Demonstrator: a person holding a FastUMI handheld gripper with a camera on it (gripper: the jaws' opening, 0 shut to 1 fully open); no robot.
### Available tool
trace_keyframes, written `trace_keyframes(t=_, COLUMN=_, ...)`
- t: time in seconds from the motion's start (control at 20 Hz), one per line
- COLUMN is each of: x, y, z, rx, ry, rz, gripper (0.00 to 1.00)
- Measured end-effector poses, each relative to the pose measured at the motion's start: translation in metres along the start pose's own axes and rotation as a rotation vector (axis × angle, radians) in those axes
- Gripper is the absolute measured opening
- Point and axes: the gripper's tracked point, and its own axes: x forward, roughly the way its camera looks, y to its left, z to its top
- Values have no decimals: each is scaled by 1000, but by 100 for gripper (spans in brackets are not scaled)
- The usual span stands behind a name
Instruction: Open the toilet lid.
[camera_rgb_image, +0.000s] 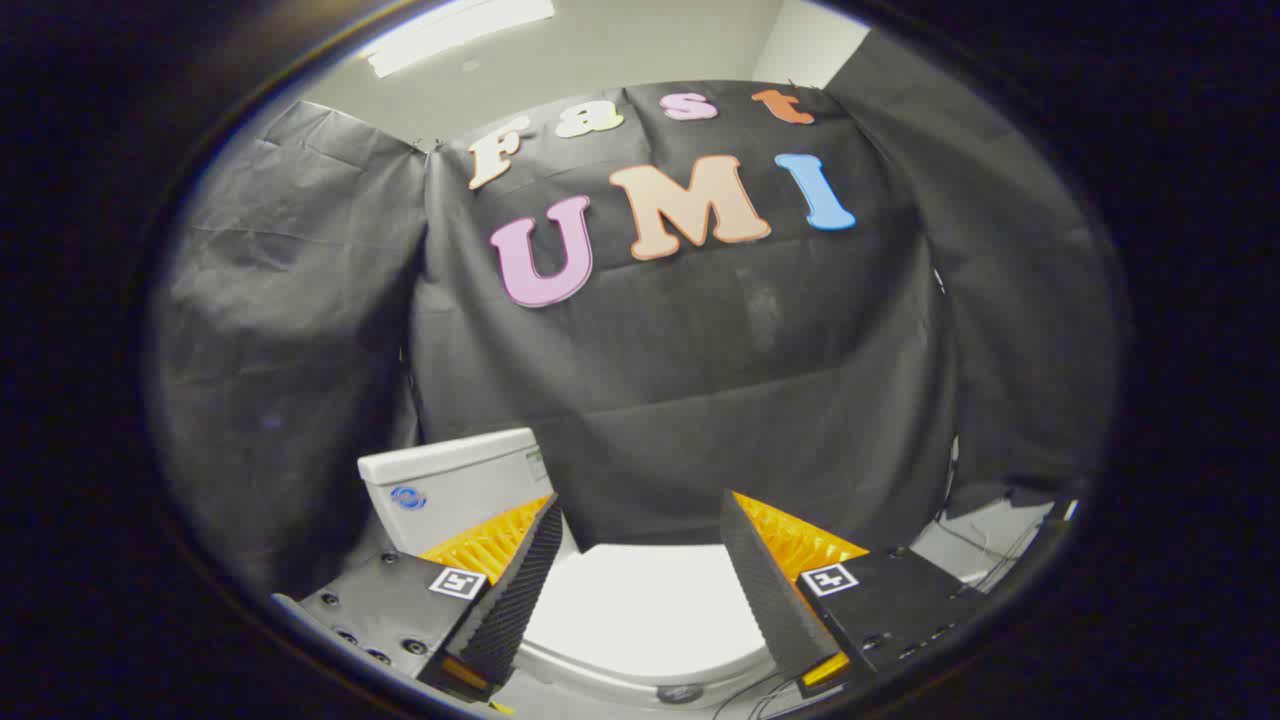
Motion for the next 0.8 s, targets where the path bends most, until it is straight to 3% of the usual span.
trace_keyframes(t=0.15, x=-30, y=13, z=-55, rx=5, ry=72, rz=2, gripper=99)
trace_keyframes(t=0.3, x=-57, y=30, z=-76, rx=-21, ry=103, rz=5, gripper=99)
trace_keyframes(t=0.8, x=-88, y=51, z=-80, rx=-60, ry=54, rz=-20, gripper=98)
